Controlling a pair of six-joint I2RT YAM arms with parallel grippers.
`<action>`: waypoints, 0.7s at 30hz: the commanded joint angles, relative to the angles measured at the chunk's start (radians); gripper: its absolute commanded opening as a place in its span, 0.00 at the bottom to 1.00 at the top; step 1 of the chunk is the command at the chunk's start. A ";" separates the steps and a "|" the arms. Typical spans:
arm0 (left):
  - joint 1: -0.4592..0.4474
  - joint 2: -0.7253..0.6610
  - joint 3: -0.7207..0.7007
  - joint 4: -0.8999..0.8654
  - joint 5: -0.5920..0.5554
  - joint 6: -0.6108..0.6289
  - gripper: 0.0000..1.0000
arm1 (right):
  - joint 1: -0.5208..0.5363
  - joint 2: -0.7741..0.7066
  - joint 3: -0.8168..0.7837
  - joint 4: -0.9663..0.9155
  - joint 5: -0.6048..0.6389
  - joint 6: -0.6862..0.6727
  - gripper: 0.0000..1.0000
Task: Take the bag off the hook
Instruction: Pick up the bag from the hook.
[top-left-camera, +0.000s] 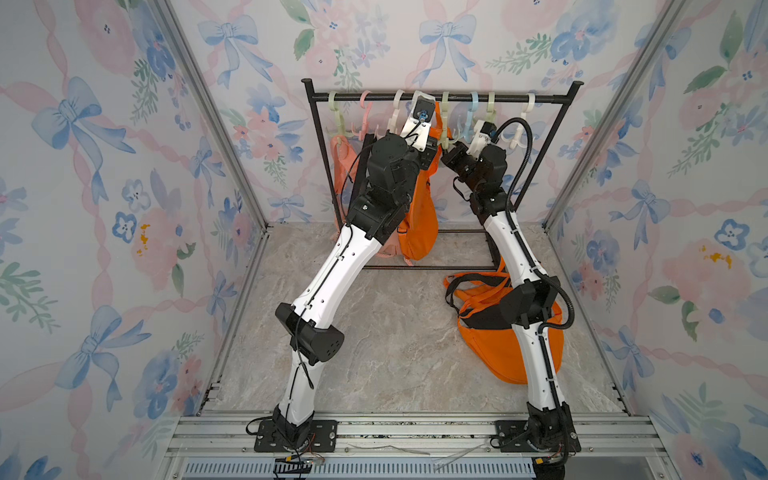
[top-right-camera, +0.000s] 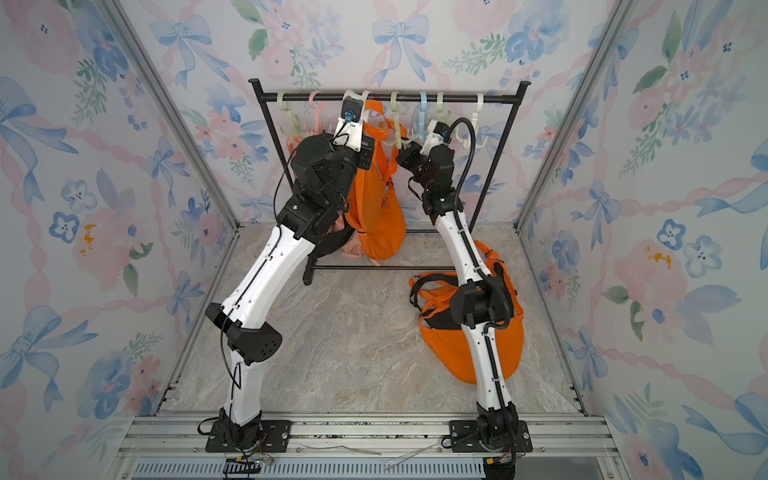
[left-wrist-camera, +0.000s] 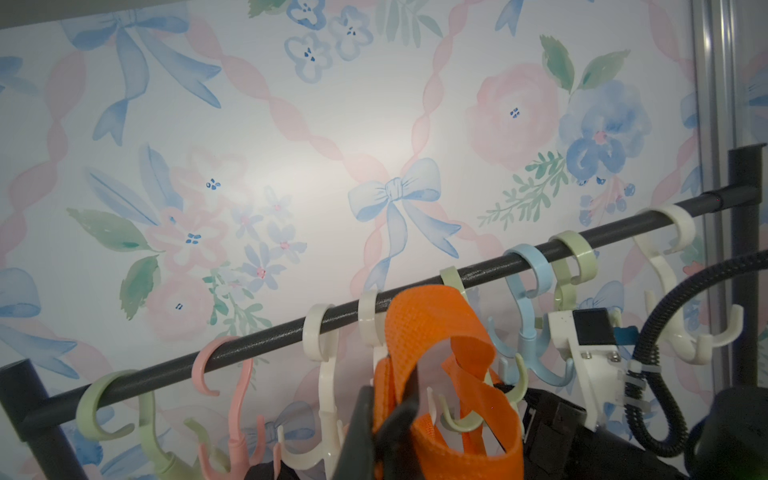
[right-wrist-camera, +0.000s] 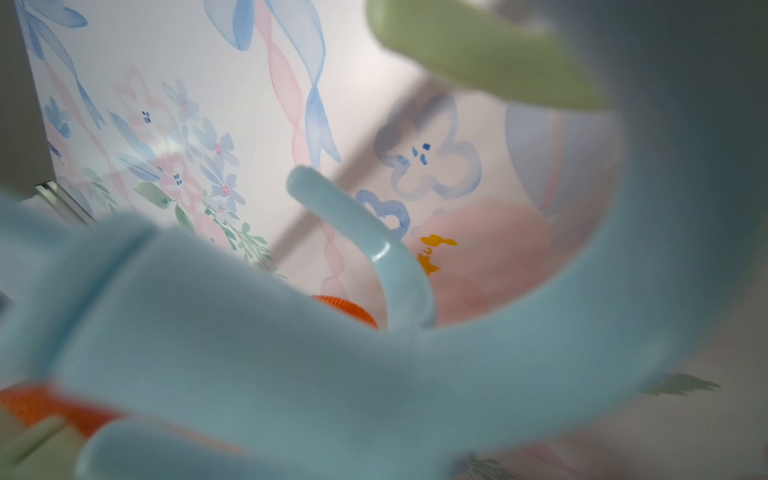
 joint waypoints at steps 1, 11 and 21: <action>0.008 0.000 -0.040 -0.003 -0.045 0.021 0.00 | 0.003 0.006 -0.067 -0.286 0.070 -0.059 0.00; 0.084 0.042 -0.057 -0.122 -0.055 -0.130 0.00 | -0.005 -0.194 -0.459 -0.194 0.059 -0.194 0.00; 0.091 0.001 -0.060 -0.150 -0.032 -0.161 0.00 | -0.014 -0.333 -0.631 -0.112 0.043 -0.221 0.00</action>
